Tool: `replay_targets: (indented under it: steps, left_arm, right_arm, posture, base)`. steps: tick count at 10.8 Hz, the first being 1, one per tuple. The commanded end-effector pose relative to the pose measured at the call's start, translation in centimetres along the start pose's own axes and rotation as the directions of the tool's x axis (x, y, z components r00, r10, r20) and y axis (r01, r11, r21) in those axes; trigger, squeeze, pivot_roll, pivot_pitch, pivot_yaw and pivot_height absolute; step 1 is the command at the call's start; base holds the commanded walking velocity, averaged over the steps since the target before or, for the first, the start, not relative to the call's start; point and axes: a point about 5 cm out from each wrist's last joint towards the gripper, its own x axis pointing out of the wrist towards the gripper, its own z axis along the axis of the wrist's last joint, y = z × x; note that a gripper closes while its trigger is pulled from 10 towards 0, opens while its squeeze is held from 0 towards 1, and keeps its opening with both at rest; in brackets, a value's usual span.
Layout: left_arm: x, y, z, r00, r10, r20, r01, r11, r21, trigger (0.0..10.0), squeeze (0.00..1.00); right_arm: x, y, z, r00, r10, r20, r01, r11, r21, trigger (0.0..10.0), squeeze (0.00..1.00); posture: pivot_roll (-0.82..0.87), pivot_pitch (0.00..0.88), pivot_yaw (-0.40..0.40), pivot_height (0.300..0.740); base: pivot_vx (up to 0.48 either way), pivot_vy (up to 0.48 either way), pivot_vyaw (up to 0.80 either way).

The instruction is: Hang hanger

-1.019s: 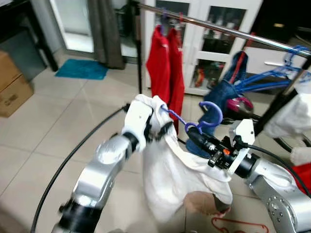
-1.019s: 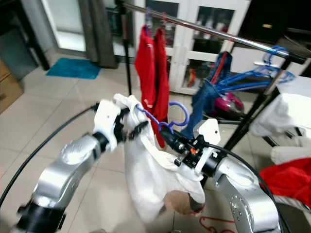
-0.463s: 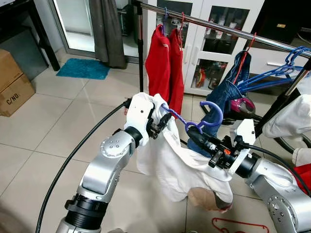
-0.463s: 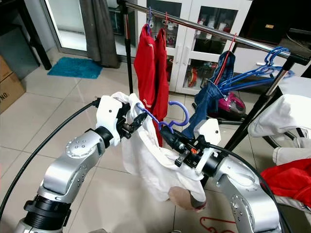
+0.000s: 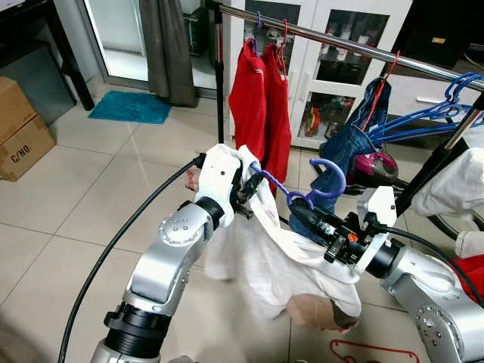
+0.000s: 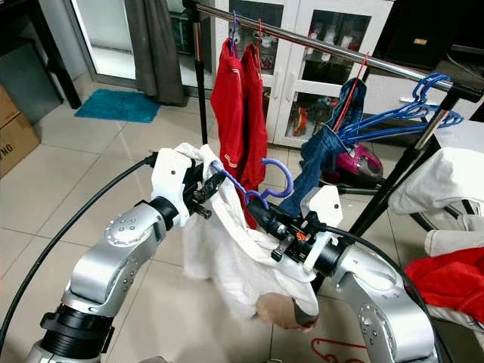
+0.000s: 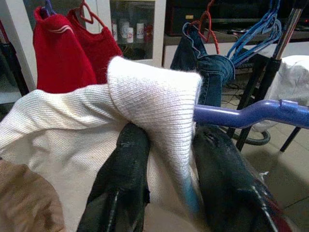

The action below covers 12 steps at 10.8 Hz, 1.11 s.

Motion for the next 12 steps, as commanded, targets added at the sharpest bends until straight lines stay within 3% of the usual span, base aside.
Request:
replay_targets:
  steps: [1, 6, 9, 12]
  left_arm:
    - [0.2, 0.0, -0.1, 1.0, 0.004, -0.004, -0.004, 1.0, -0.006, 0.0, 0.0]
    - [0.1, -0.1, 0.0, 1.0, 0.003, -0.002, -0.003, 1.0, -0.015, 0.0, 0.0]
    - [-0.6, 0.5, 0.9, 1.0, -0.012, 0.005, 0.012, 1.0, 0.011, 0.0, 0.0]
    - [-1.6, 2.1, 2.7, 0.999, -0.04, 0.012, 0.039, 0.997, 0.064, 0.0, 0.0]
  right_arm:
    - [-0.1, 0.4, 0.4, 0.999, 0.039, 0.024, -0.038, 0.999, -0.015, 10.0, 0.0]
    - [-0.3, 0.3, 0.2, 0.999, 0.045, 0.004, -0.045, 0.999, -0.021, 10.0, 0.0]
    - [-0.5, -0.9, -0.7, 0.995, -0.048, -0.088, 0.041, 0.996, -0.073, 10.0, 0.0]
    - [-1.3, -1.4, -3.1, 0.958, -0.109, -0.264, 0.072, 0.987, -0.147, 10.0, 0.0]
  posture:
    - [-0.01, 0.026, -0.023, 0.74]
    - [-0.01, 0.033, -0.031, 0.74]
    - [-0.01, 0.034, -0.03, 0.74]
    - [-0.01, 0.037, -0.027, 0.74]
  base:
    - [0.0, 0.0, 0.0]
    - [0.0, 0.0, 0.0]
    - [0.0, 0.0, 0.0]
    - [0.0, 0.0, 0.0]
